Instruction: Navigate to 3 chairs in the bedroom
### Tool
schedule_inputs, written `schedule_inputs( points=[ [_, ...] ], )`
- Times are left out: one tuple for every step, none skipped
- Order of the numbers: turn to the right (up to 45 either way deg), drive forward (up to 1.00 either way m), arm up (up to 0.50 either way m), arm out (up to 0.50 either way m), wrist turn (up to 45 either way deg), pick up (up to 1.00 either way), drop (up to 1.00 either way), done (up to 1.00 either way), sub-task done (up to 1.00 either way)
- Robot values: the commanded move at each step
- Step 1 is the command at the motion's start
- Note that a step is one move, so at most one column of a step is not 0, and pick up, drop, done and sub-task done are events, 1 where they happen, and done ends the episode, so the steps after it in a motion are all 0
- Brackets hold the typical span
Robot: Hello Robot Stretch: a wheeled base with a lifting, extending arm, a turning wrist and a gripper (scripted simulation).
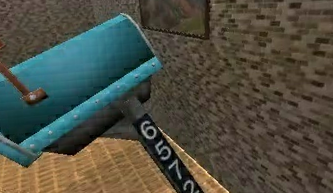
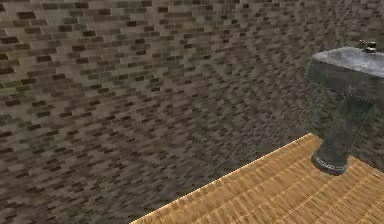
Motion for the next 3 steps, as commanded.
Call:
schedule_inputs(
  points=[
    [45.0,0.00,0.00,0.00,0.0,0.00,0.00,0.00,0.00],
    [45.0,0.00,0.00,0.00,0.0,0.00,0.00,0.00,0.00],
    [45.0,0.00,0.00,0.00,0.0,0.00,0.00,0.00,0.00]
  ],
)
